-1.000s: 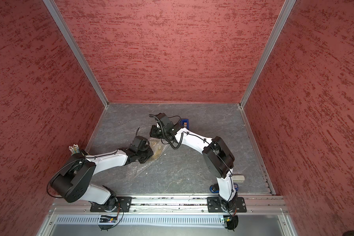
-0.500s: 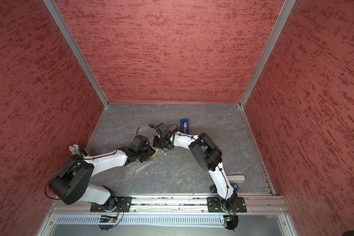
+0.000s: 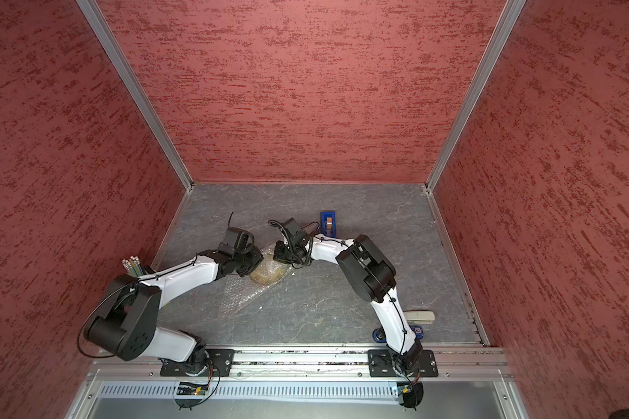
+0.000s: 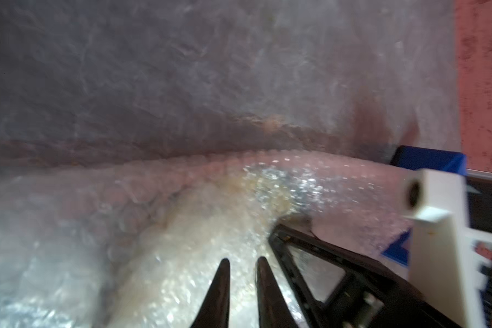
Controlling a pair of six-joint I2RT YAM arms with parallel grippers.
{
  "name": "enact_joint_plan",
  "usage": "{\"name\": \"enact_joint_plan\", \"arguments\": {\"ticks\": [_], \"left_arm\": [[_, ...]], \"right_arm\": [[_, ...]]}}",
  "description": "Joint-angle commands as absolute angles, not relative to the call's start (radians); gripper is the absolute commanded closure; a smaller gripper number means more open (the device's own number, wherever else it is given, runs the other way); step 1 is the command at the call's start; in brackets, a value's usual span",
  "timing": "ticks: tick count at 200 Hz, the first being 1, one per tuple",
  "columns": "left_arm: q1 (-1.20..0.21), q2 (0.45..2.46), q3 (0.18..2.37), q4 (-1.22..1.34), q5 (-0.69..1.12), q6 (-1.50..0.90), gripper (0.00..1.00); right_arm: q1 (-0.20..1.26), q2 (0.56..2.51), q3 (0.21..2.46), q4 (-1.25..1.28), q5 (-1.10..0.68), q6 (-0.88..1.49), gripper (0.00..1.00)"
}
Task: Wrap dinner plates in bubble wrap
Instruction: Wrap the plate in the bubble wrap.
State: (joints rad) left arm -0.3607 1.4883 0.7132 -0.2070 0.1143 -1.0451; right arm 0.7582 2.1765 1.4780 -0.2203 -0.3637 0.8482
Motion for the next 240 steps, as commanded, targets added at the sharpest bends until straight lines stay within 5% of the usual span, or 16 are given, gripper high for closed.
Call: {"name": "enact_joint_plan", "arguments": {"ticks": [1,142,163,179,240], "left_arm": [[-0.351,1.514,0.696,-0.148,0.174,-1.055,0.84],[-0.326,1.53,0.614,-0.149,0.191,-1.057,0.87],[-0.316,1.509,0.599,-0.163,0.183,-1.057,0.87],[-0.312,1.493,0.593,-0.175,0.181,-1.048,0.87],[-0.252,1.443,0.549,-0.206,0.185,-1.032,0.87]], "right_arm": [[0.76,2.141,1.493,-0.277,-0.366,0.848,0.93],[0.77,2.0,1.349,-0.44,-0.412,0.752,0.88],[0.771,1.993,1.318,-0.417,-0.379,0.762,0.7],[0.77,1.989,1.302,-0.383,-0.383,0.774,0.64],[0.809,2.054,1.349,-0.363,-0.391,0.796,0.73]]}}
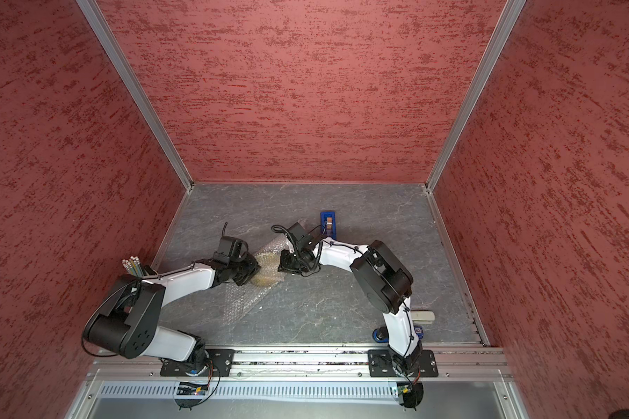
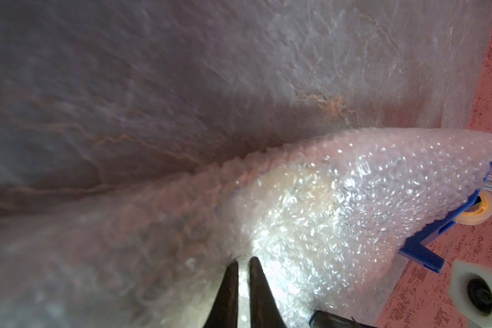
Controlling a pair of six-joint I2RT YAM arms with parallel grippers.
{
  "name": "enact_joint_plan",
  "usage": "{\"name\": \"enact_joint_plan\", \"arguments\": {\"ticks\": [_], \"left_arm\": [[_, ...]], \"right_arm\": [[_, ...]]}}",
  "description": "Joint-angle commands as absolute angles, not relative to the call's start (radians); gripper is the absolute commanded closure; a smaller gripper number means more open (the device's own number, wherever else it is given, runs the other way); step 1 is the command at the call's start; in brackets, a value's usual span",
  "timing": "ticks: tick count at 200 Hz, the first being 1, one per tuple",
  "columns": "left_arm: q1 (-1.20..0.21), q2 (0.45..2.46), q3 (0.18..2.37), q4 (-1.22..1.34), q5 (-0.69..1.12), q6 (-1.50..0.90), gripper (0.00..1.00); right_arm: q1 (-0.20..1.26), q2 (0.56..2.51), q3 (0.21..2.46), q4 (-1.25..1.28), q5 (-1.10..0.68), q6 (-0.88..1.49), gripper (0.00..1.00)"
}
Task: Wrap dinner plates in bubble wrap
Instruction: Wrap the plate in the bubble wrap.
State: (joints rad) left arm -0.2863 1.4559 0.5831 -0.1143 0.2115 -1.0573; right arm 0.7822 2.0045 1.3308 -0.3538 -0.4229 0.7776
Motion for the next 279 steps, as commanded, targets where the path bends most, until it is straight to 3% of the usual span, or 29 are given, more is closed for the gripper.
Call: {"name": "enact_joint_plan", "arguments": {"ticks": [1,71,141,185,236,279], "left_arm": [[-0.251,1.443,0.548,-0.207,0.184,-1.031,0.87],[-0.353,1.393,0.614,-0.225,0.186,-1.052,0.8],[-0.36,1.451,0.575,-0.211,0.188,-1.094,0.88],[-0.334,1.473,0.537,-0.174,0.223,-1.092,0.9],[-0.334,1.479,0.546,-0.178,0.225,-1.091,0.9],[-0.334,1.487,0.541,-0.17,0.224,-1.097,0.9]], "right_arm": [[0.81,2.055,1.349,-0.363,-0.391,0.797,0.73],[0.833,2.053,1.379,-0.392,-0.354,0.803,0.77],[0.824,2.004,1.437,-0.466,-0.267,0.761,0.79],[0.712,1.947,1.543,-0.507,-0.22,0.678,0.66],[0.569,2.091,1.711,-0.519,-0.226,0.59,0.51],[0.529,2.247,1.884,-0.539,-0.225,0.506,0.46]]}}
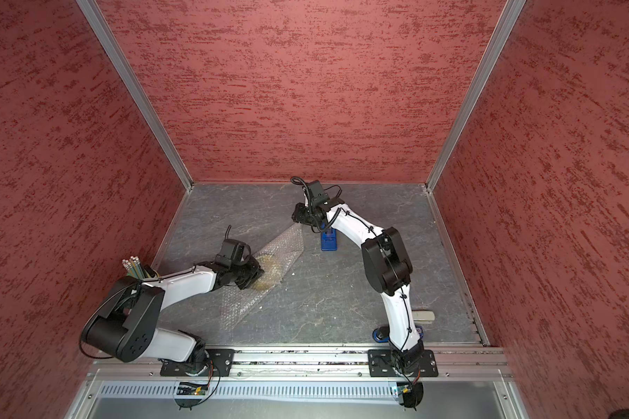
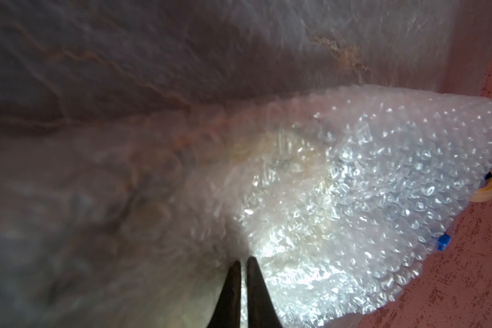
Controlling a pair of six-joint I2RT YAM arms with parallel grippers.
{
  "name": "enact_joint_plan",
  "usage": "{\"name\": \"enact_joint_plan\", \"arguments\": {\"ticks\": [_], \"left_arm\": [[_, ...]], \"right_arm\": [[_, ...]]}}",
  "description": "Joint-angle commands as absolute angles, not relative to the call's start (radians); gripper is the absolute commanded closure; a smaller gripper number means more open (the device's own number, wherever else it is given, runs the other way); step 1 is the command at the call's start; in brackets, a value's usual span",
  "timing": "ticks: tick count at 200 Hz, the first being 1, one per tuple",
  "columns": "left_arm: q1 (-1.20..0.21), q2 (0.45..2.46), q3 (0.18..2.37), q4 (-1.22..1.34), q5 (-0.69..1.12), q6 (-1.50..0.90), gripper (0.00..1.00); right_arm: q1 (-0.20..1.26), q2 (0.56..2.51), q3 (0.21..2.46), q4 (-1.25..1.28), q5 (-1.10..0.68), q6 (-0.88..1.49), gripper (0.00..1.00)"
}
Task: Wrap dinner plates in bubble wrap
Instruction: Wrap the plate in the bubble wrap.
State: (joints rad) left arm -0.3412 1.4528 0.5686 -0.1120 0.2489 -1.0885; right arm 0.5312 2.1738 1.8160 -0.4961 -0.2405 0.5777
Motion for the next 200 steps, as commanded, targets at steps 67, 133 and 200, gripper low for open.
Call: {"name": "enact_joint_plan", "arguments": {"ticks": [67,133,200], "left_arm": [[-0.33,1.493,0.533,-0.169,0.22,-1.092,0.9],[-0.328,1.486,0.514,-0.158,0.217,-1.092,0.92],[-0.328,1.49,0.497,-0.135,0.218,-1.1,0.93]], "right_arm": [[0.507,2.417,2.037,-0.562,-0.258,0.491,0.48],[0.512,2.374,2.093,-0.632,-0.232,0.485,0.88],[0.655,2.181,1.94,-0.568,-0.246,0.55,1.0]]}}
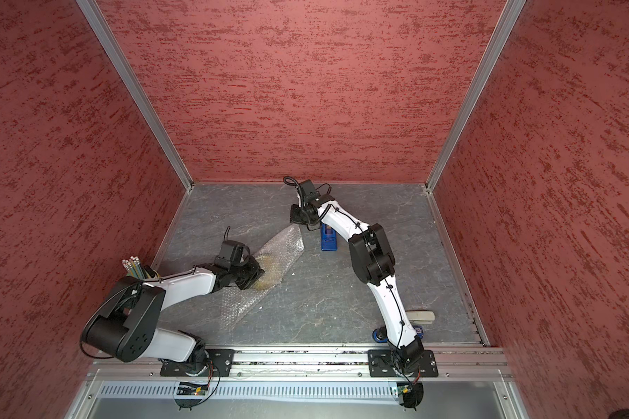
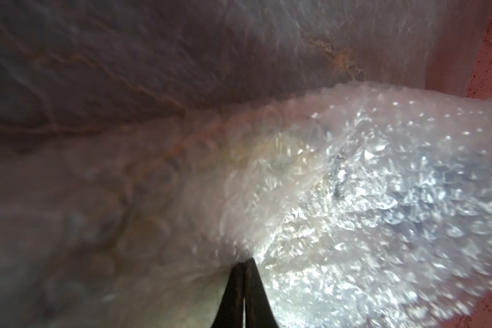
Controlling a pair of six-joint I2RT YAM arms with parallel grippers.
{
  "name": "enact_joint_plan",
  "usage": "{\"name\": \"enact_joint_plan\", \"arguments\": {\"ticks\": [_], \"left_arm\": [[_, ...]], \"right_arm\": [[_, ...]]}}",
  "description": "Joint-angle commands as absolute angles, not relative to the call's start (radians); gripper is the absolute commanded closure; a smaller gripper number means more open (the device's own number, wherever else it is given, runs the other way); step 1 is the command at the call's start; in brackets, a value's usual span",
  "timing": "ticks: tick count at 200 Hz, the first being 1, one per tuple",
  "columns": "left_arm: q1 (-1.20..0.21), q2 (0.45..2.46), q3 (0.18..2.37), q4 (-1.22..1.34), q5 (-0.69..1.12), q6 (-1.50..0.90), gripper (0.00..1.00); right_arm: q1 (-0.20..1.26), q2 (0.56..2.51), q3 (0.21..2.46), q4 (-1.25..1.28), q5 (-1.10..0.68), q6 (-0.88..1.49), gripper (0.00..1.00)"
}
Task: Wrap dinner plates in bubble wrap
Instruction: Wrap the plate in the bubble wrap.
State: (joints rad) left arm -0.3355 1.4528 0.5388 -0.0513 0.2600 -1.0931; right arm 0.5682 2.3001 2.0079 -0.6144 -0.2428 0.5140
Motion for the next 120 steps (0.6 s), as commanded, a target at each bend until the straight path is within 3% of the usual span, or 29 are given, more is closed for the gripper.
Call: {"name": "enact_joint_plan", "arguments": {"ticks": [1,52,120], "left_arm": [[-0.327,1.49,0.497,-0.135,0.218,-1.1,0.93],[-0.328,1.49,0.483,-0.115,0.22,-1.102,0.94],[-0.328,1.454,0.446,-0.068,0.207,-1.132,0.95]], "right_arm": [[0.658,2.177,1.936,-0.566,-0.247,0.551,1.0],[0.796,2.028,1.607,-0.294,-0.323,0.752,1.0],[0.872,2.054,1.333,-0.032,-0.424,0.953,1.0]]}}
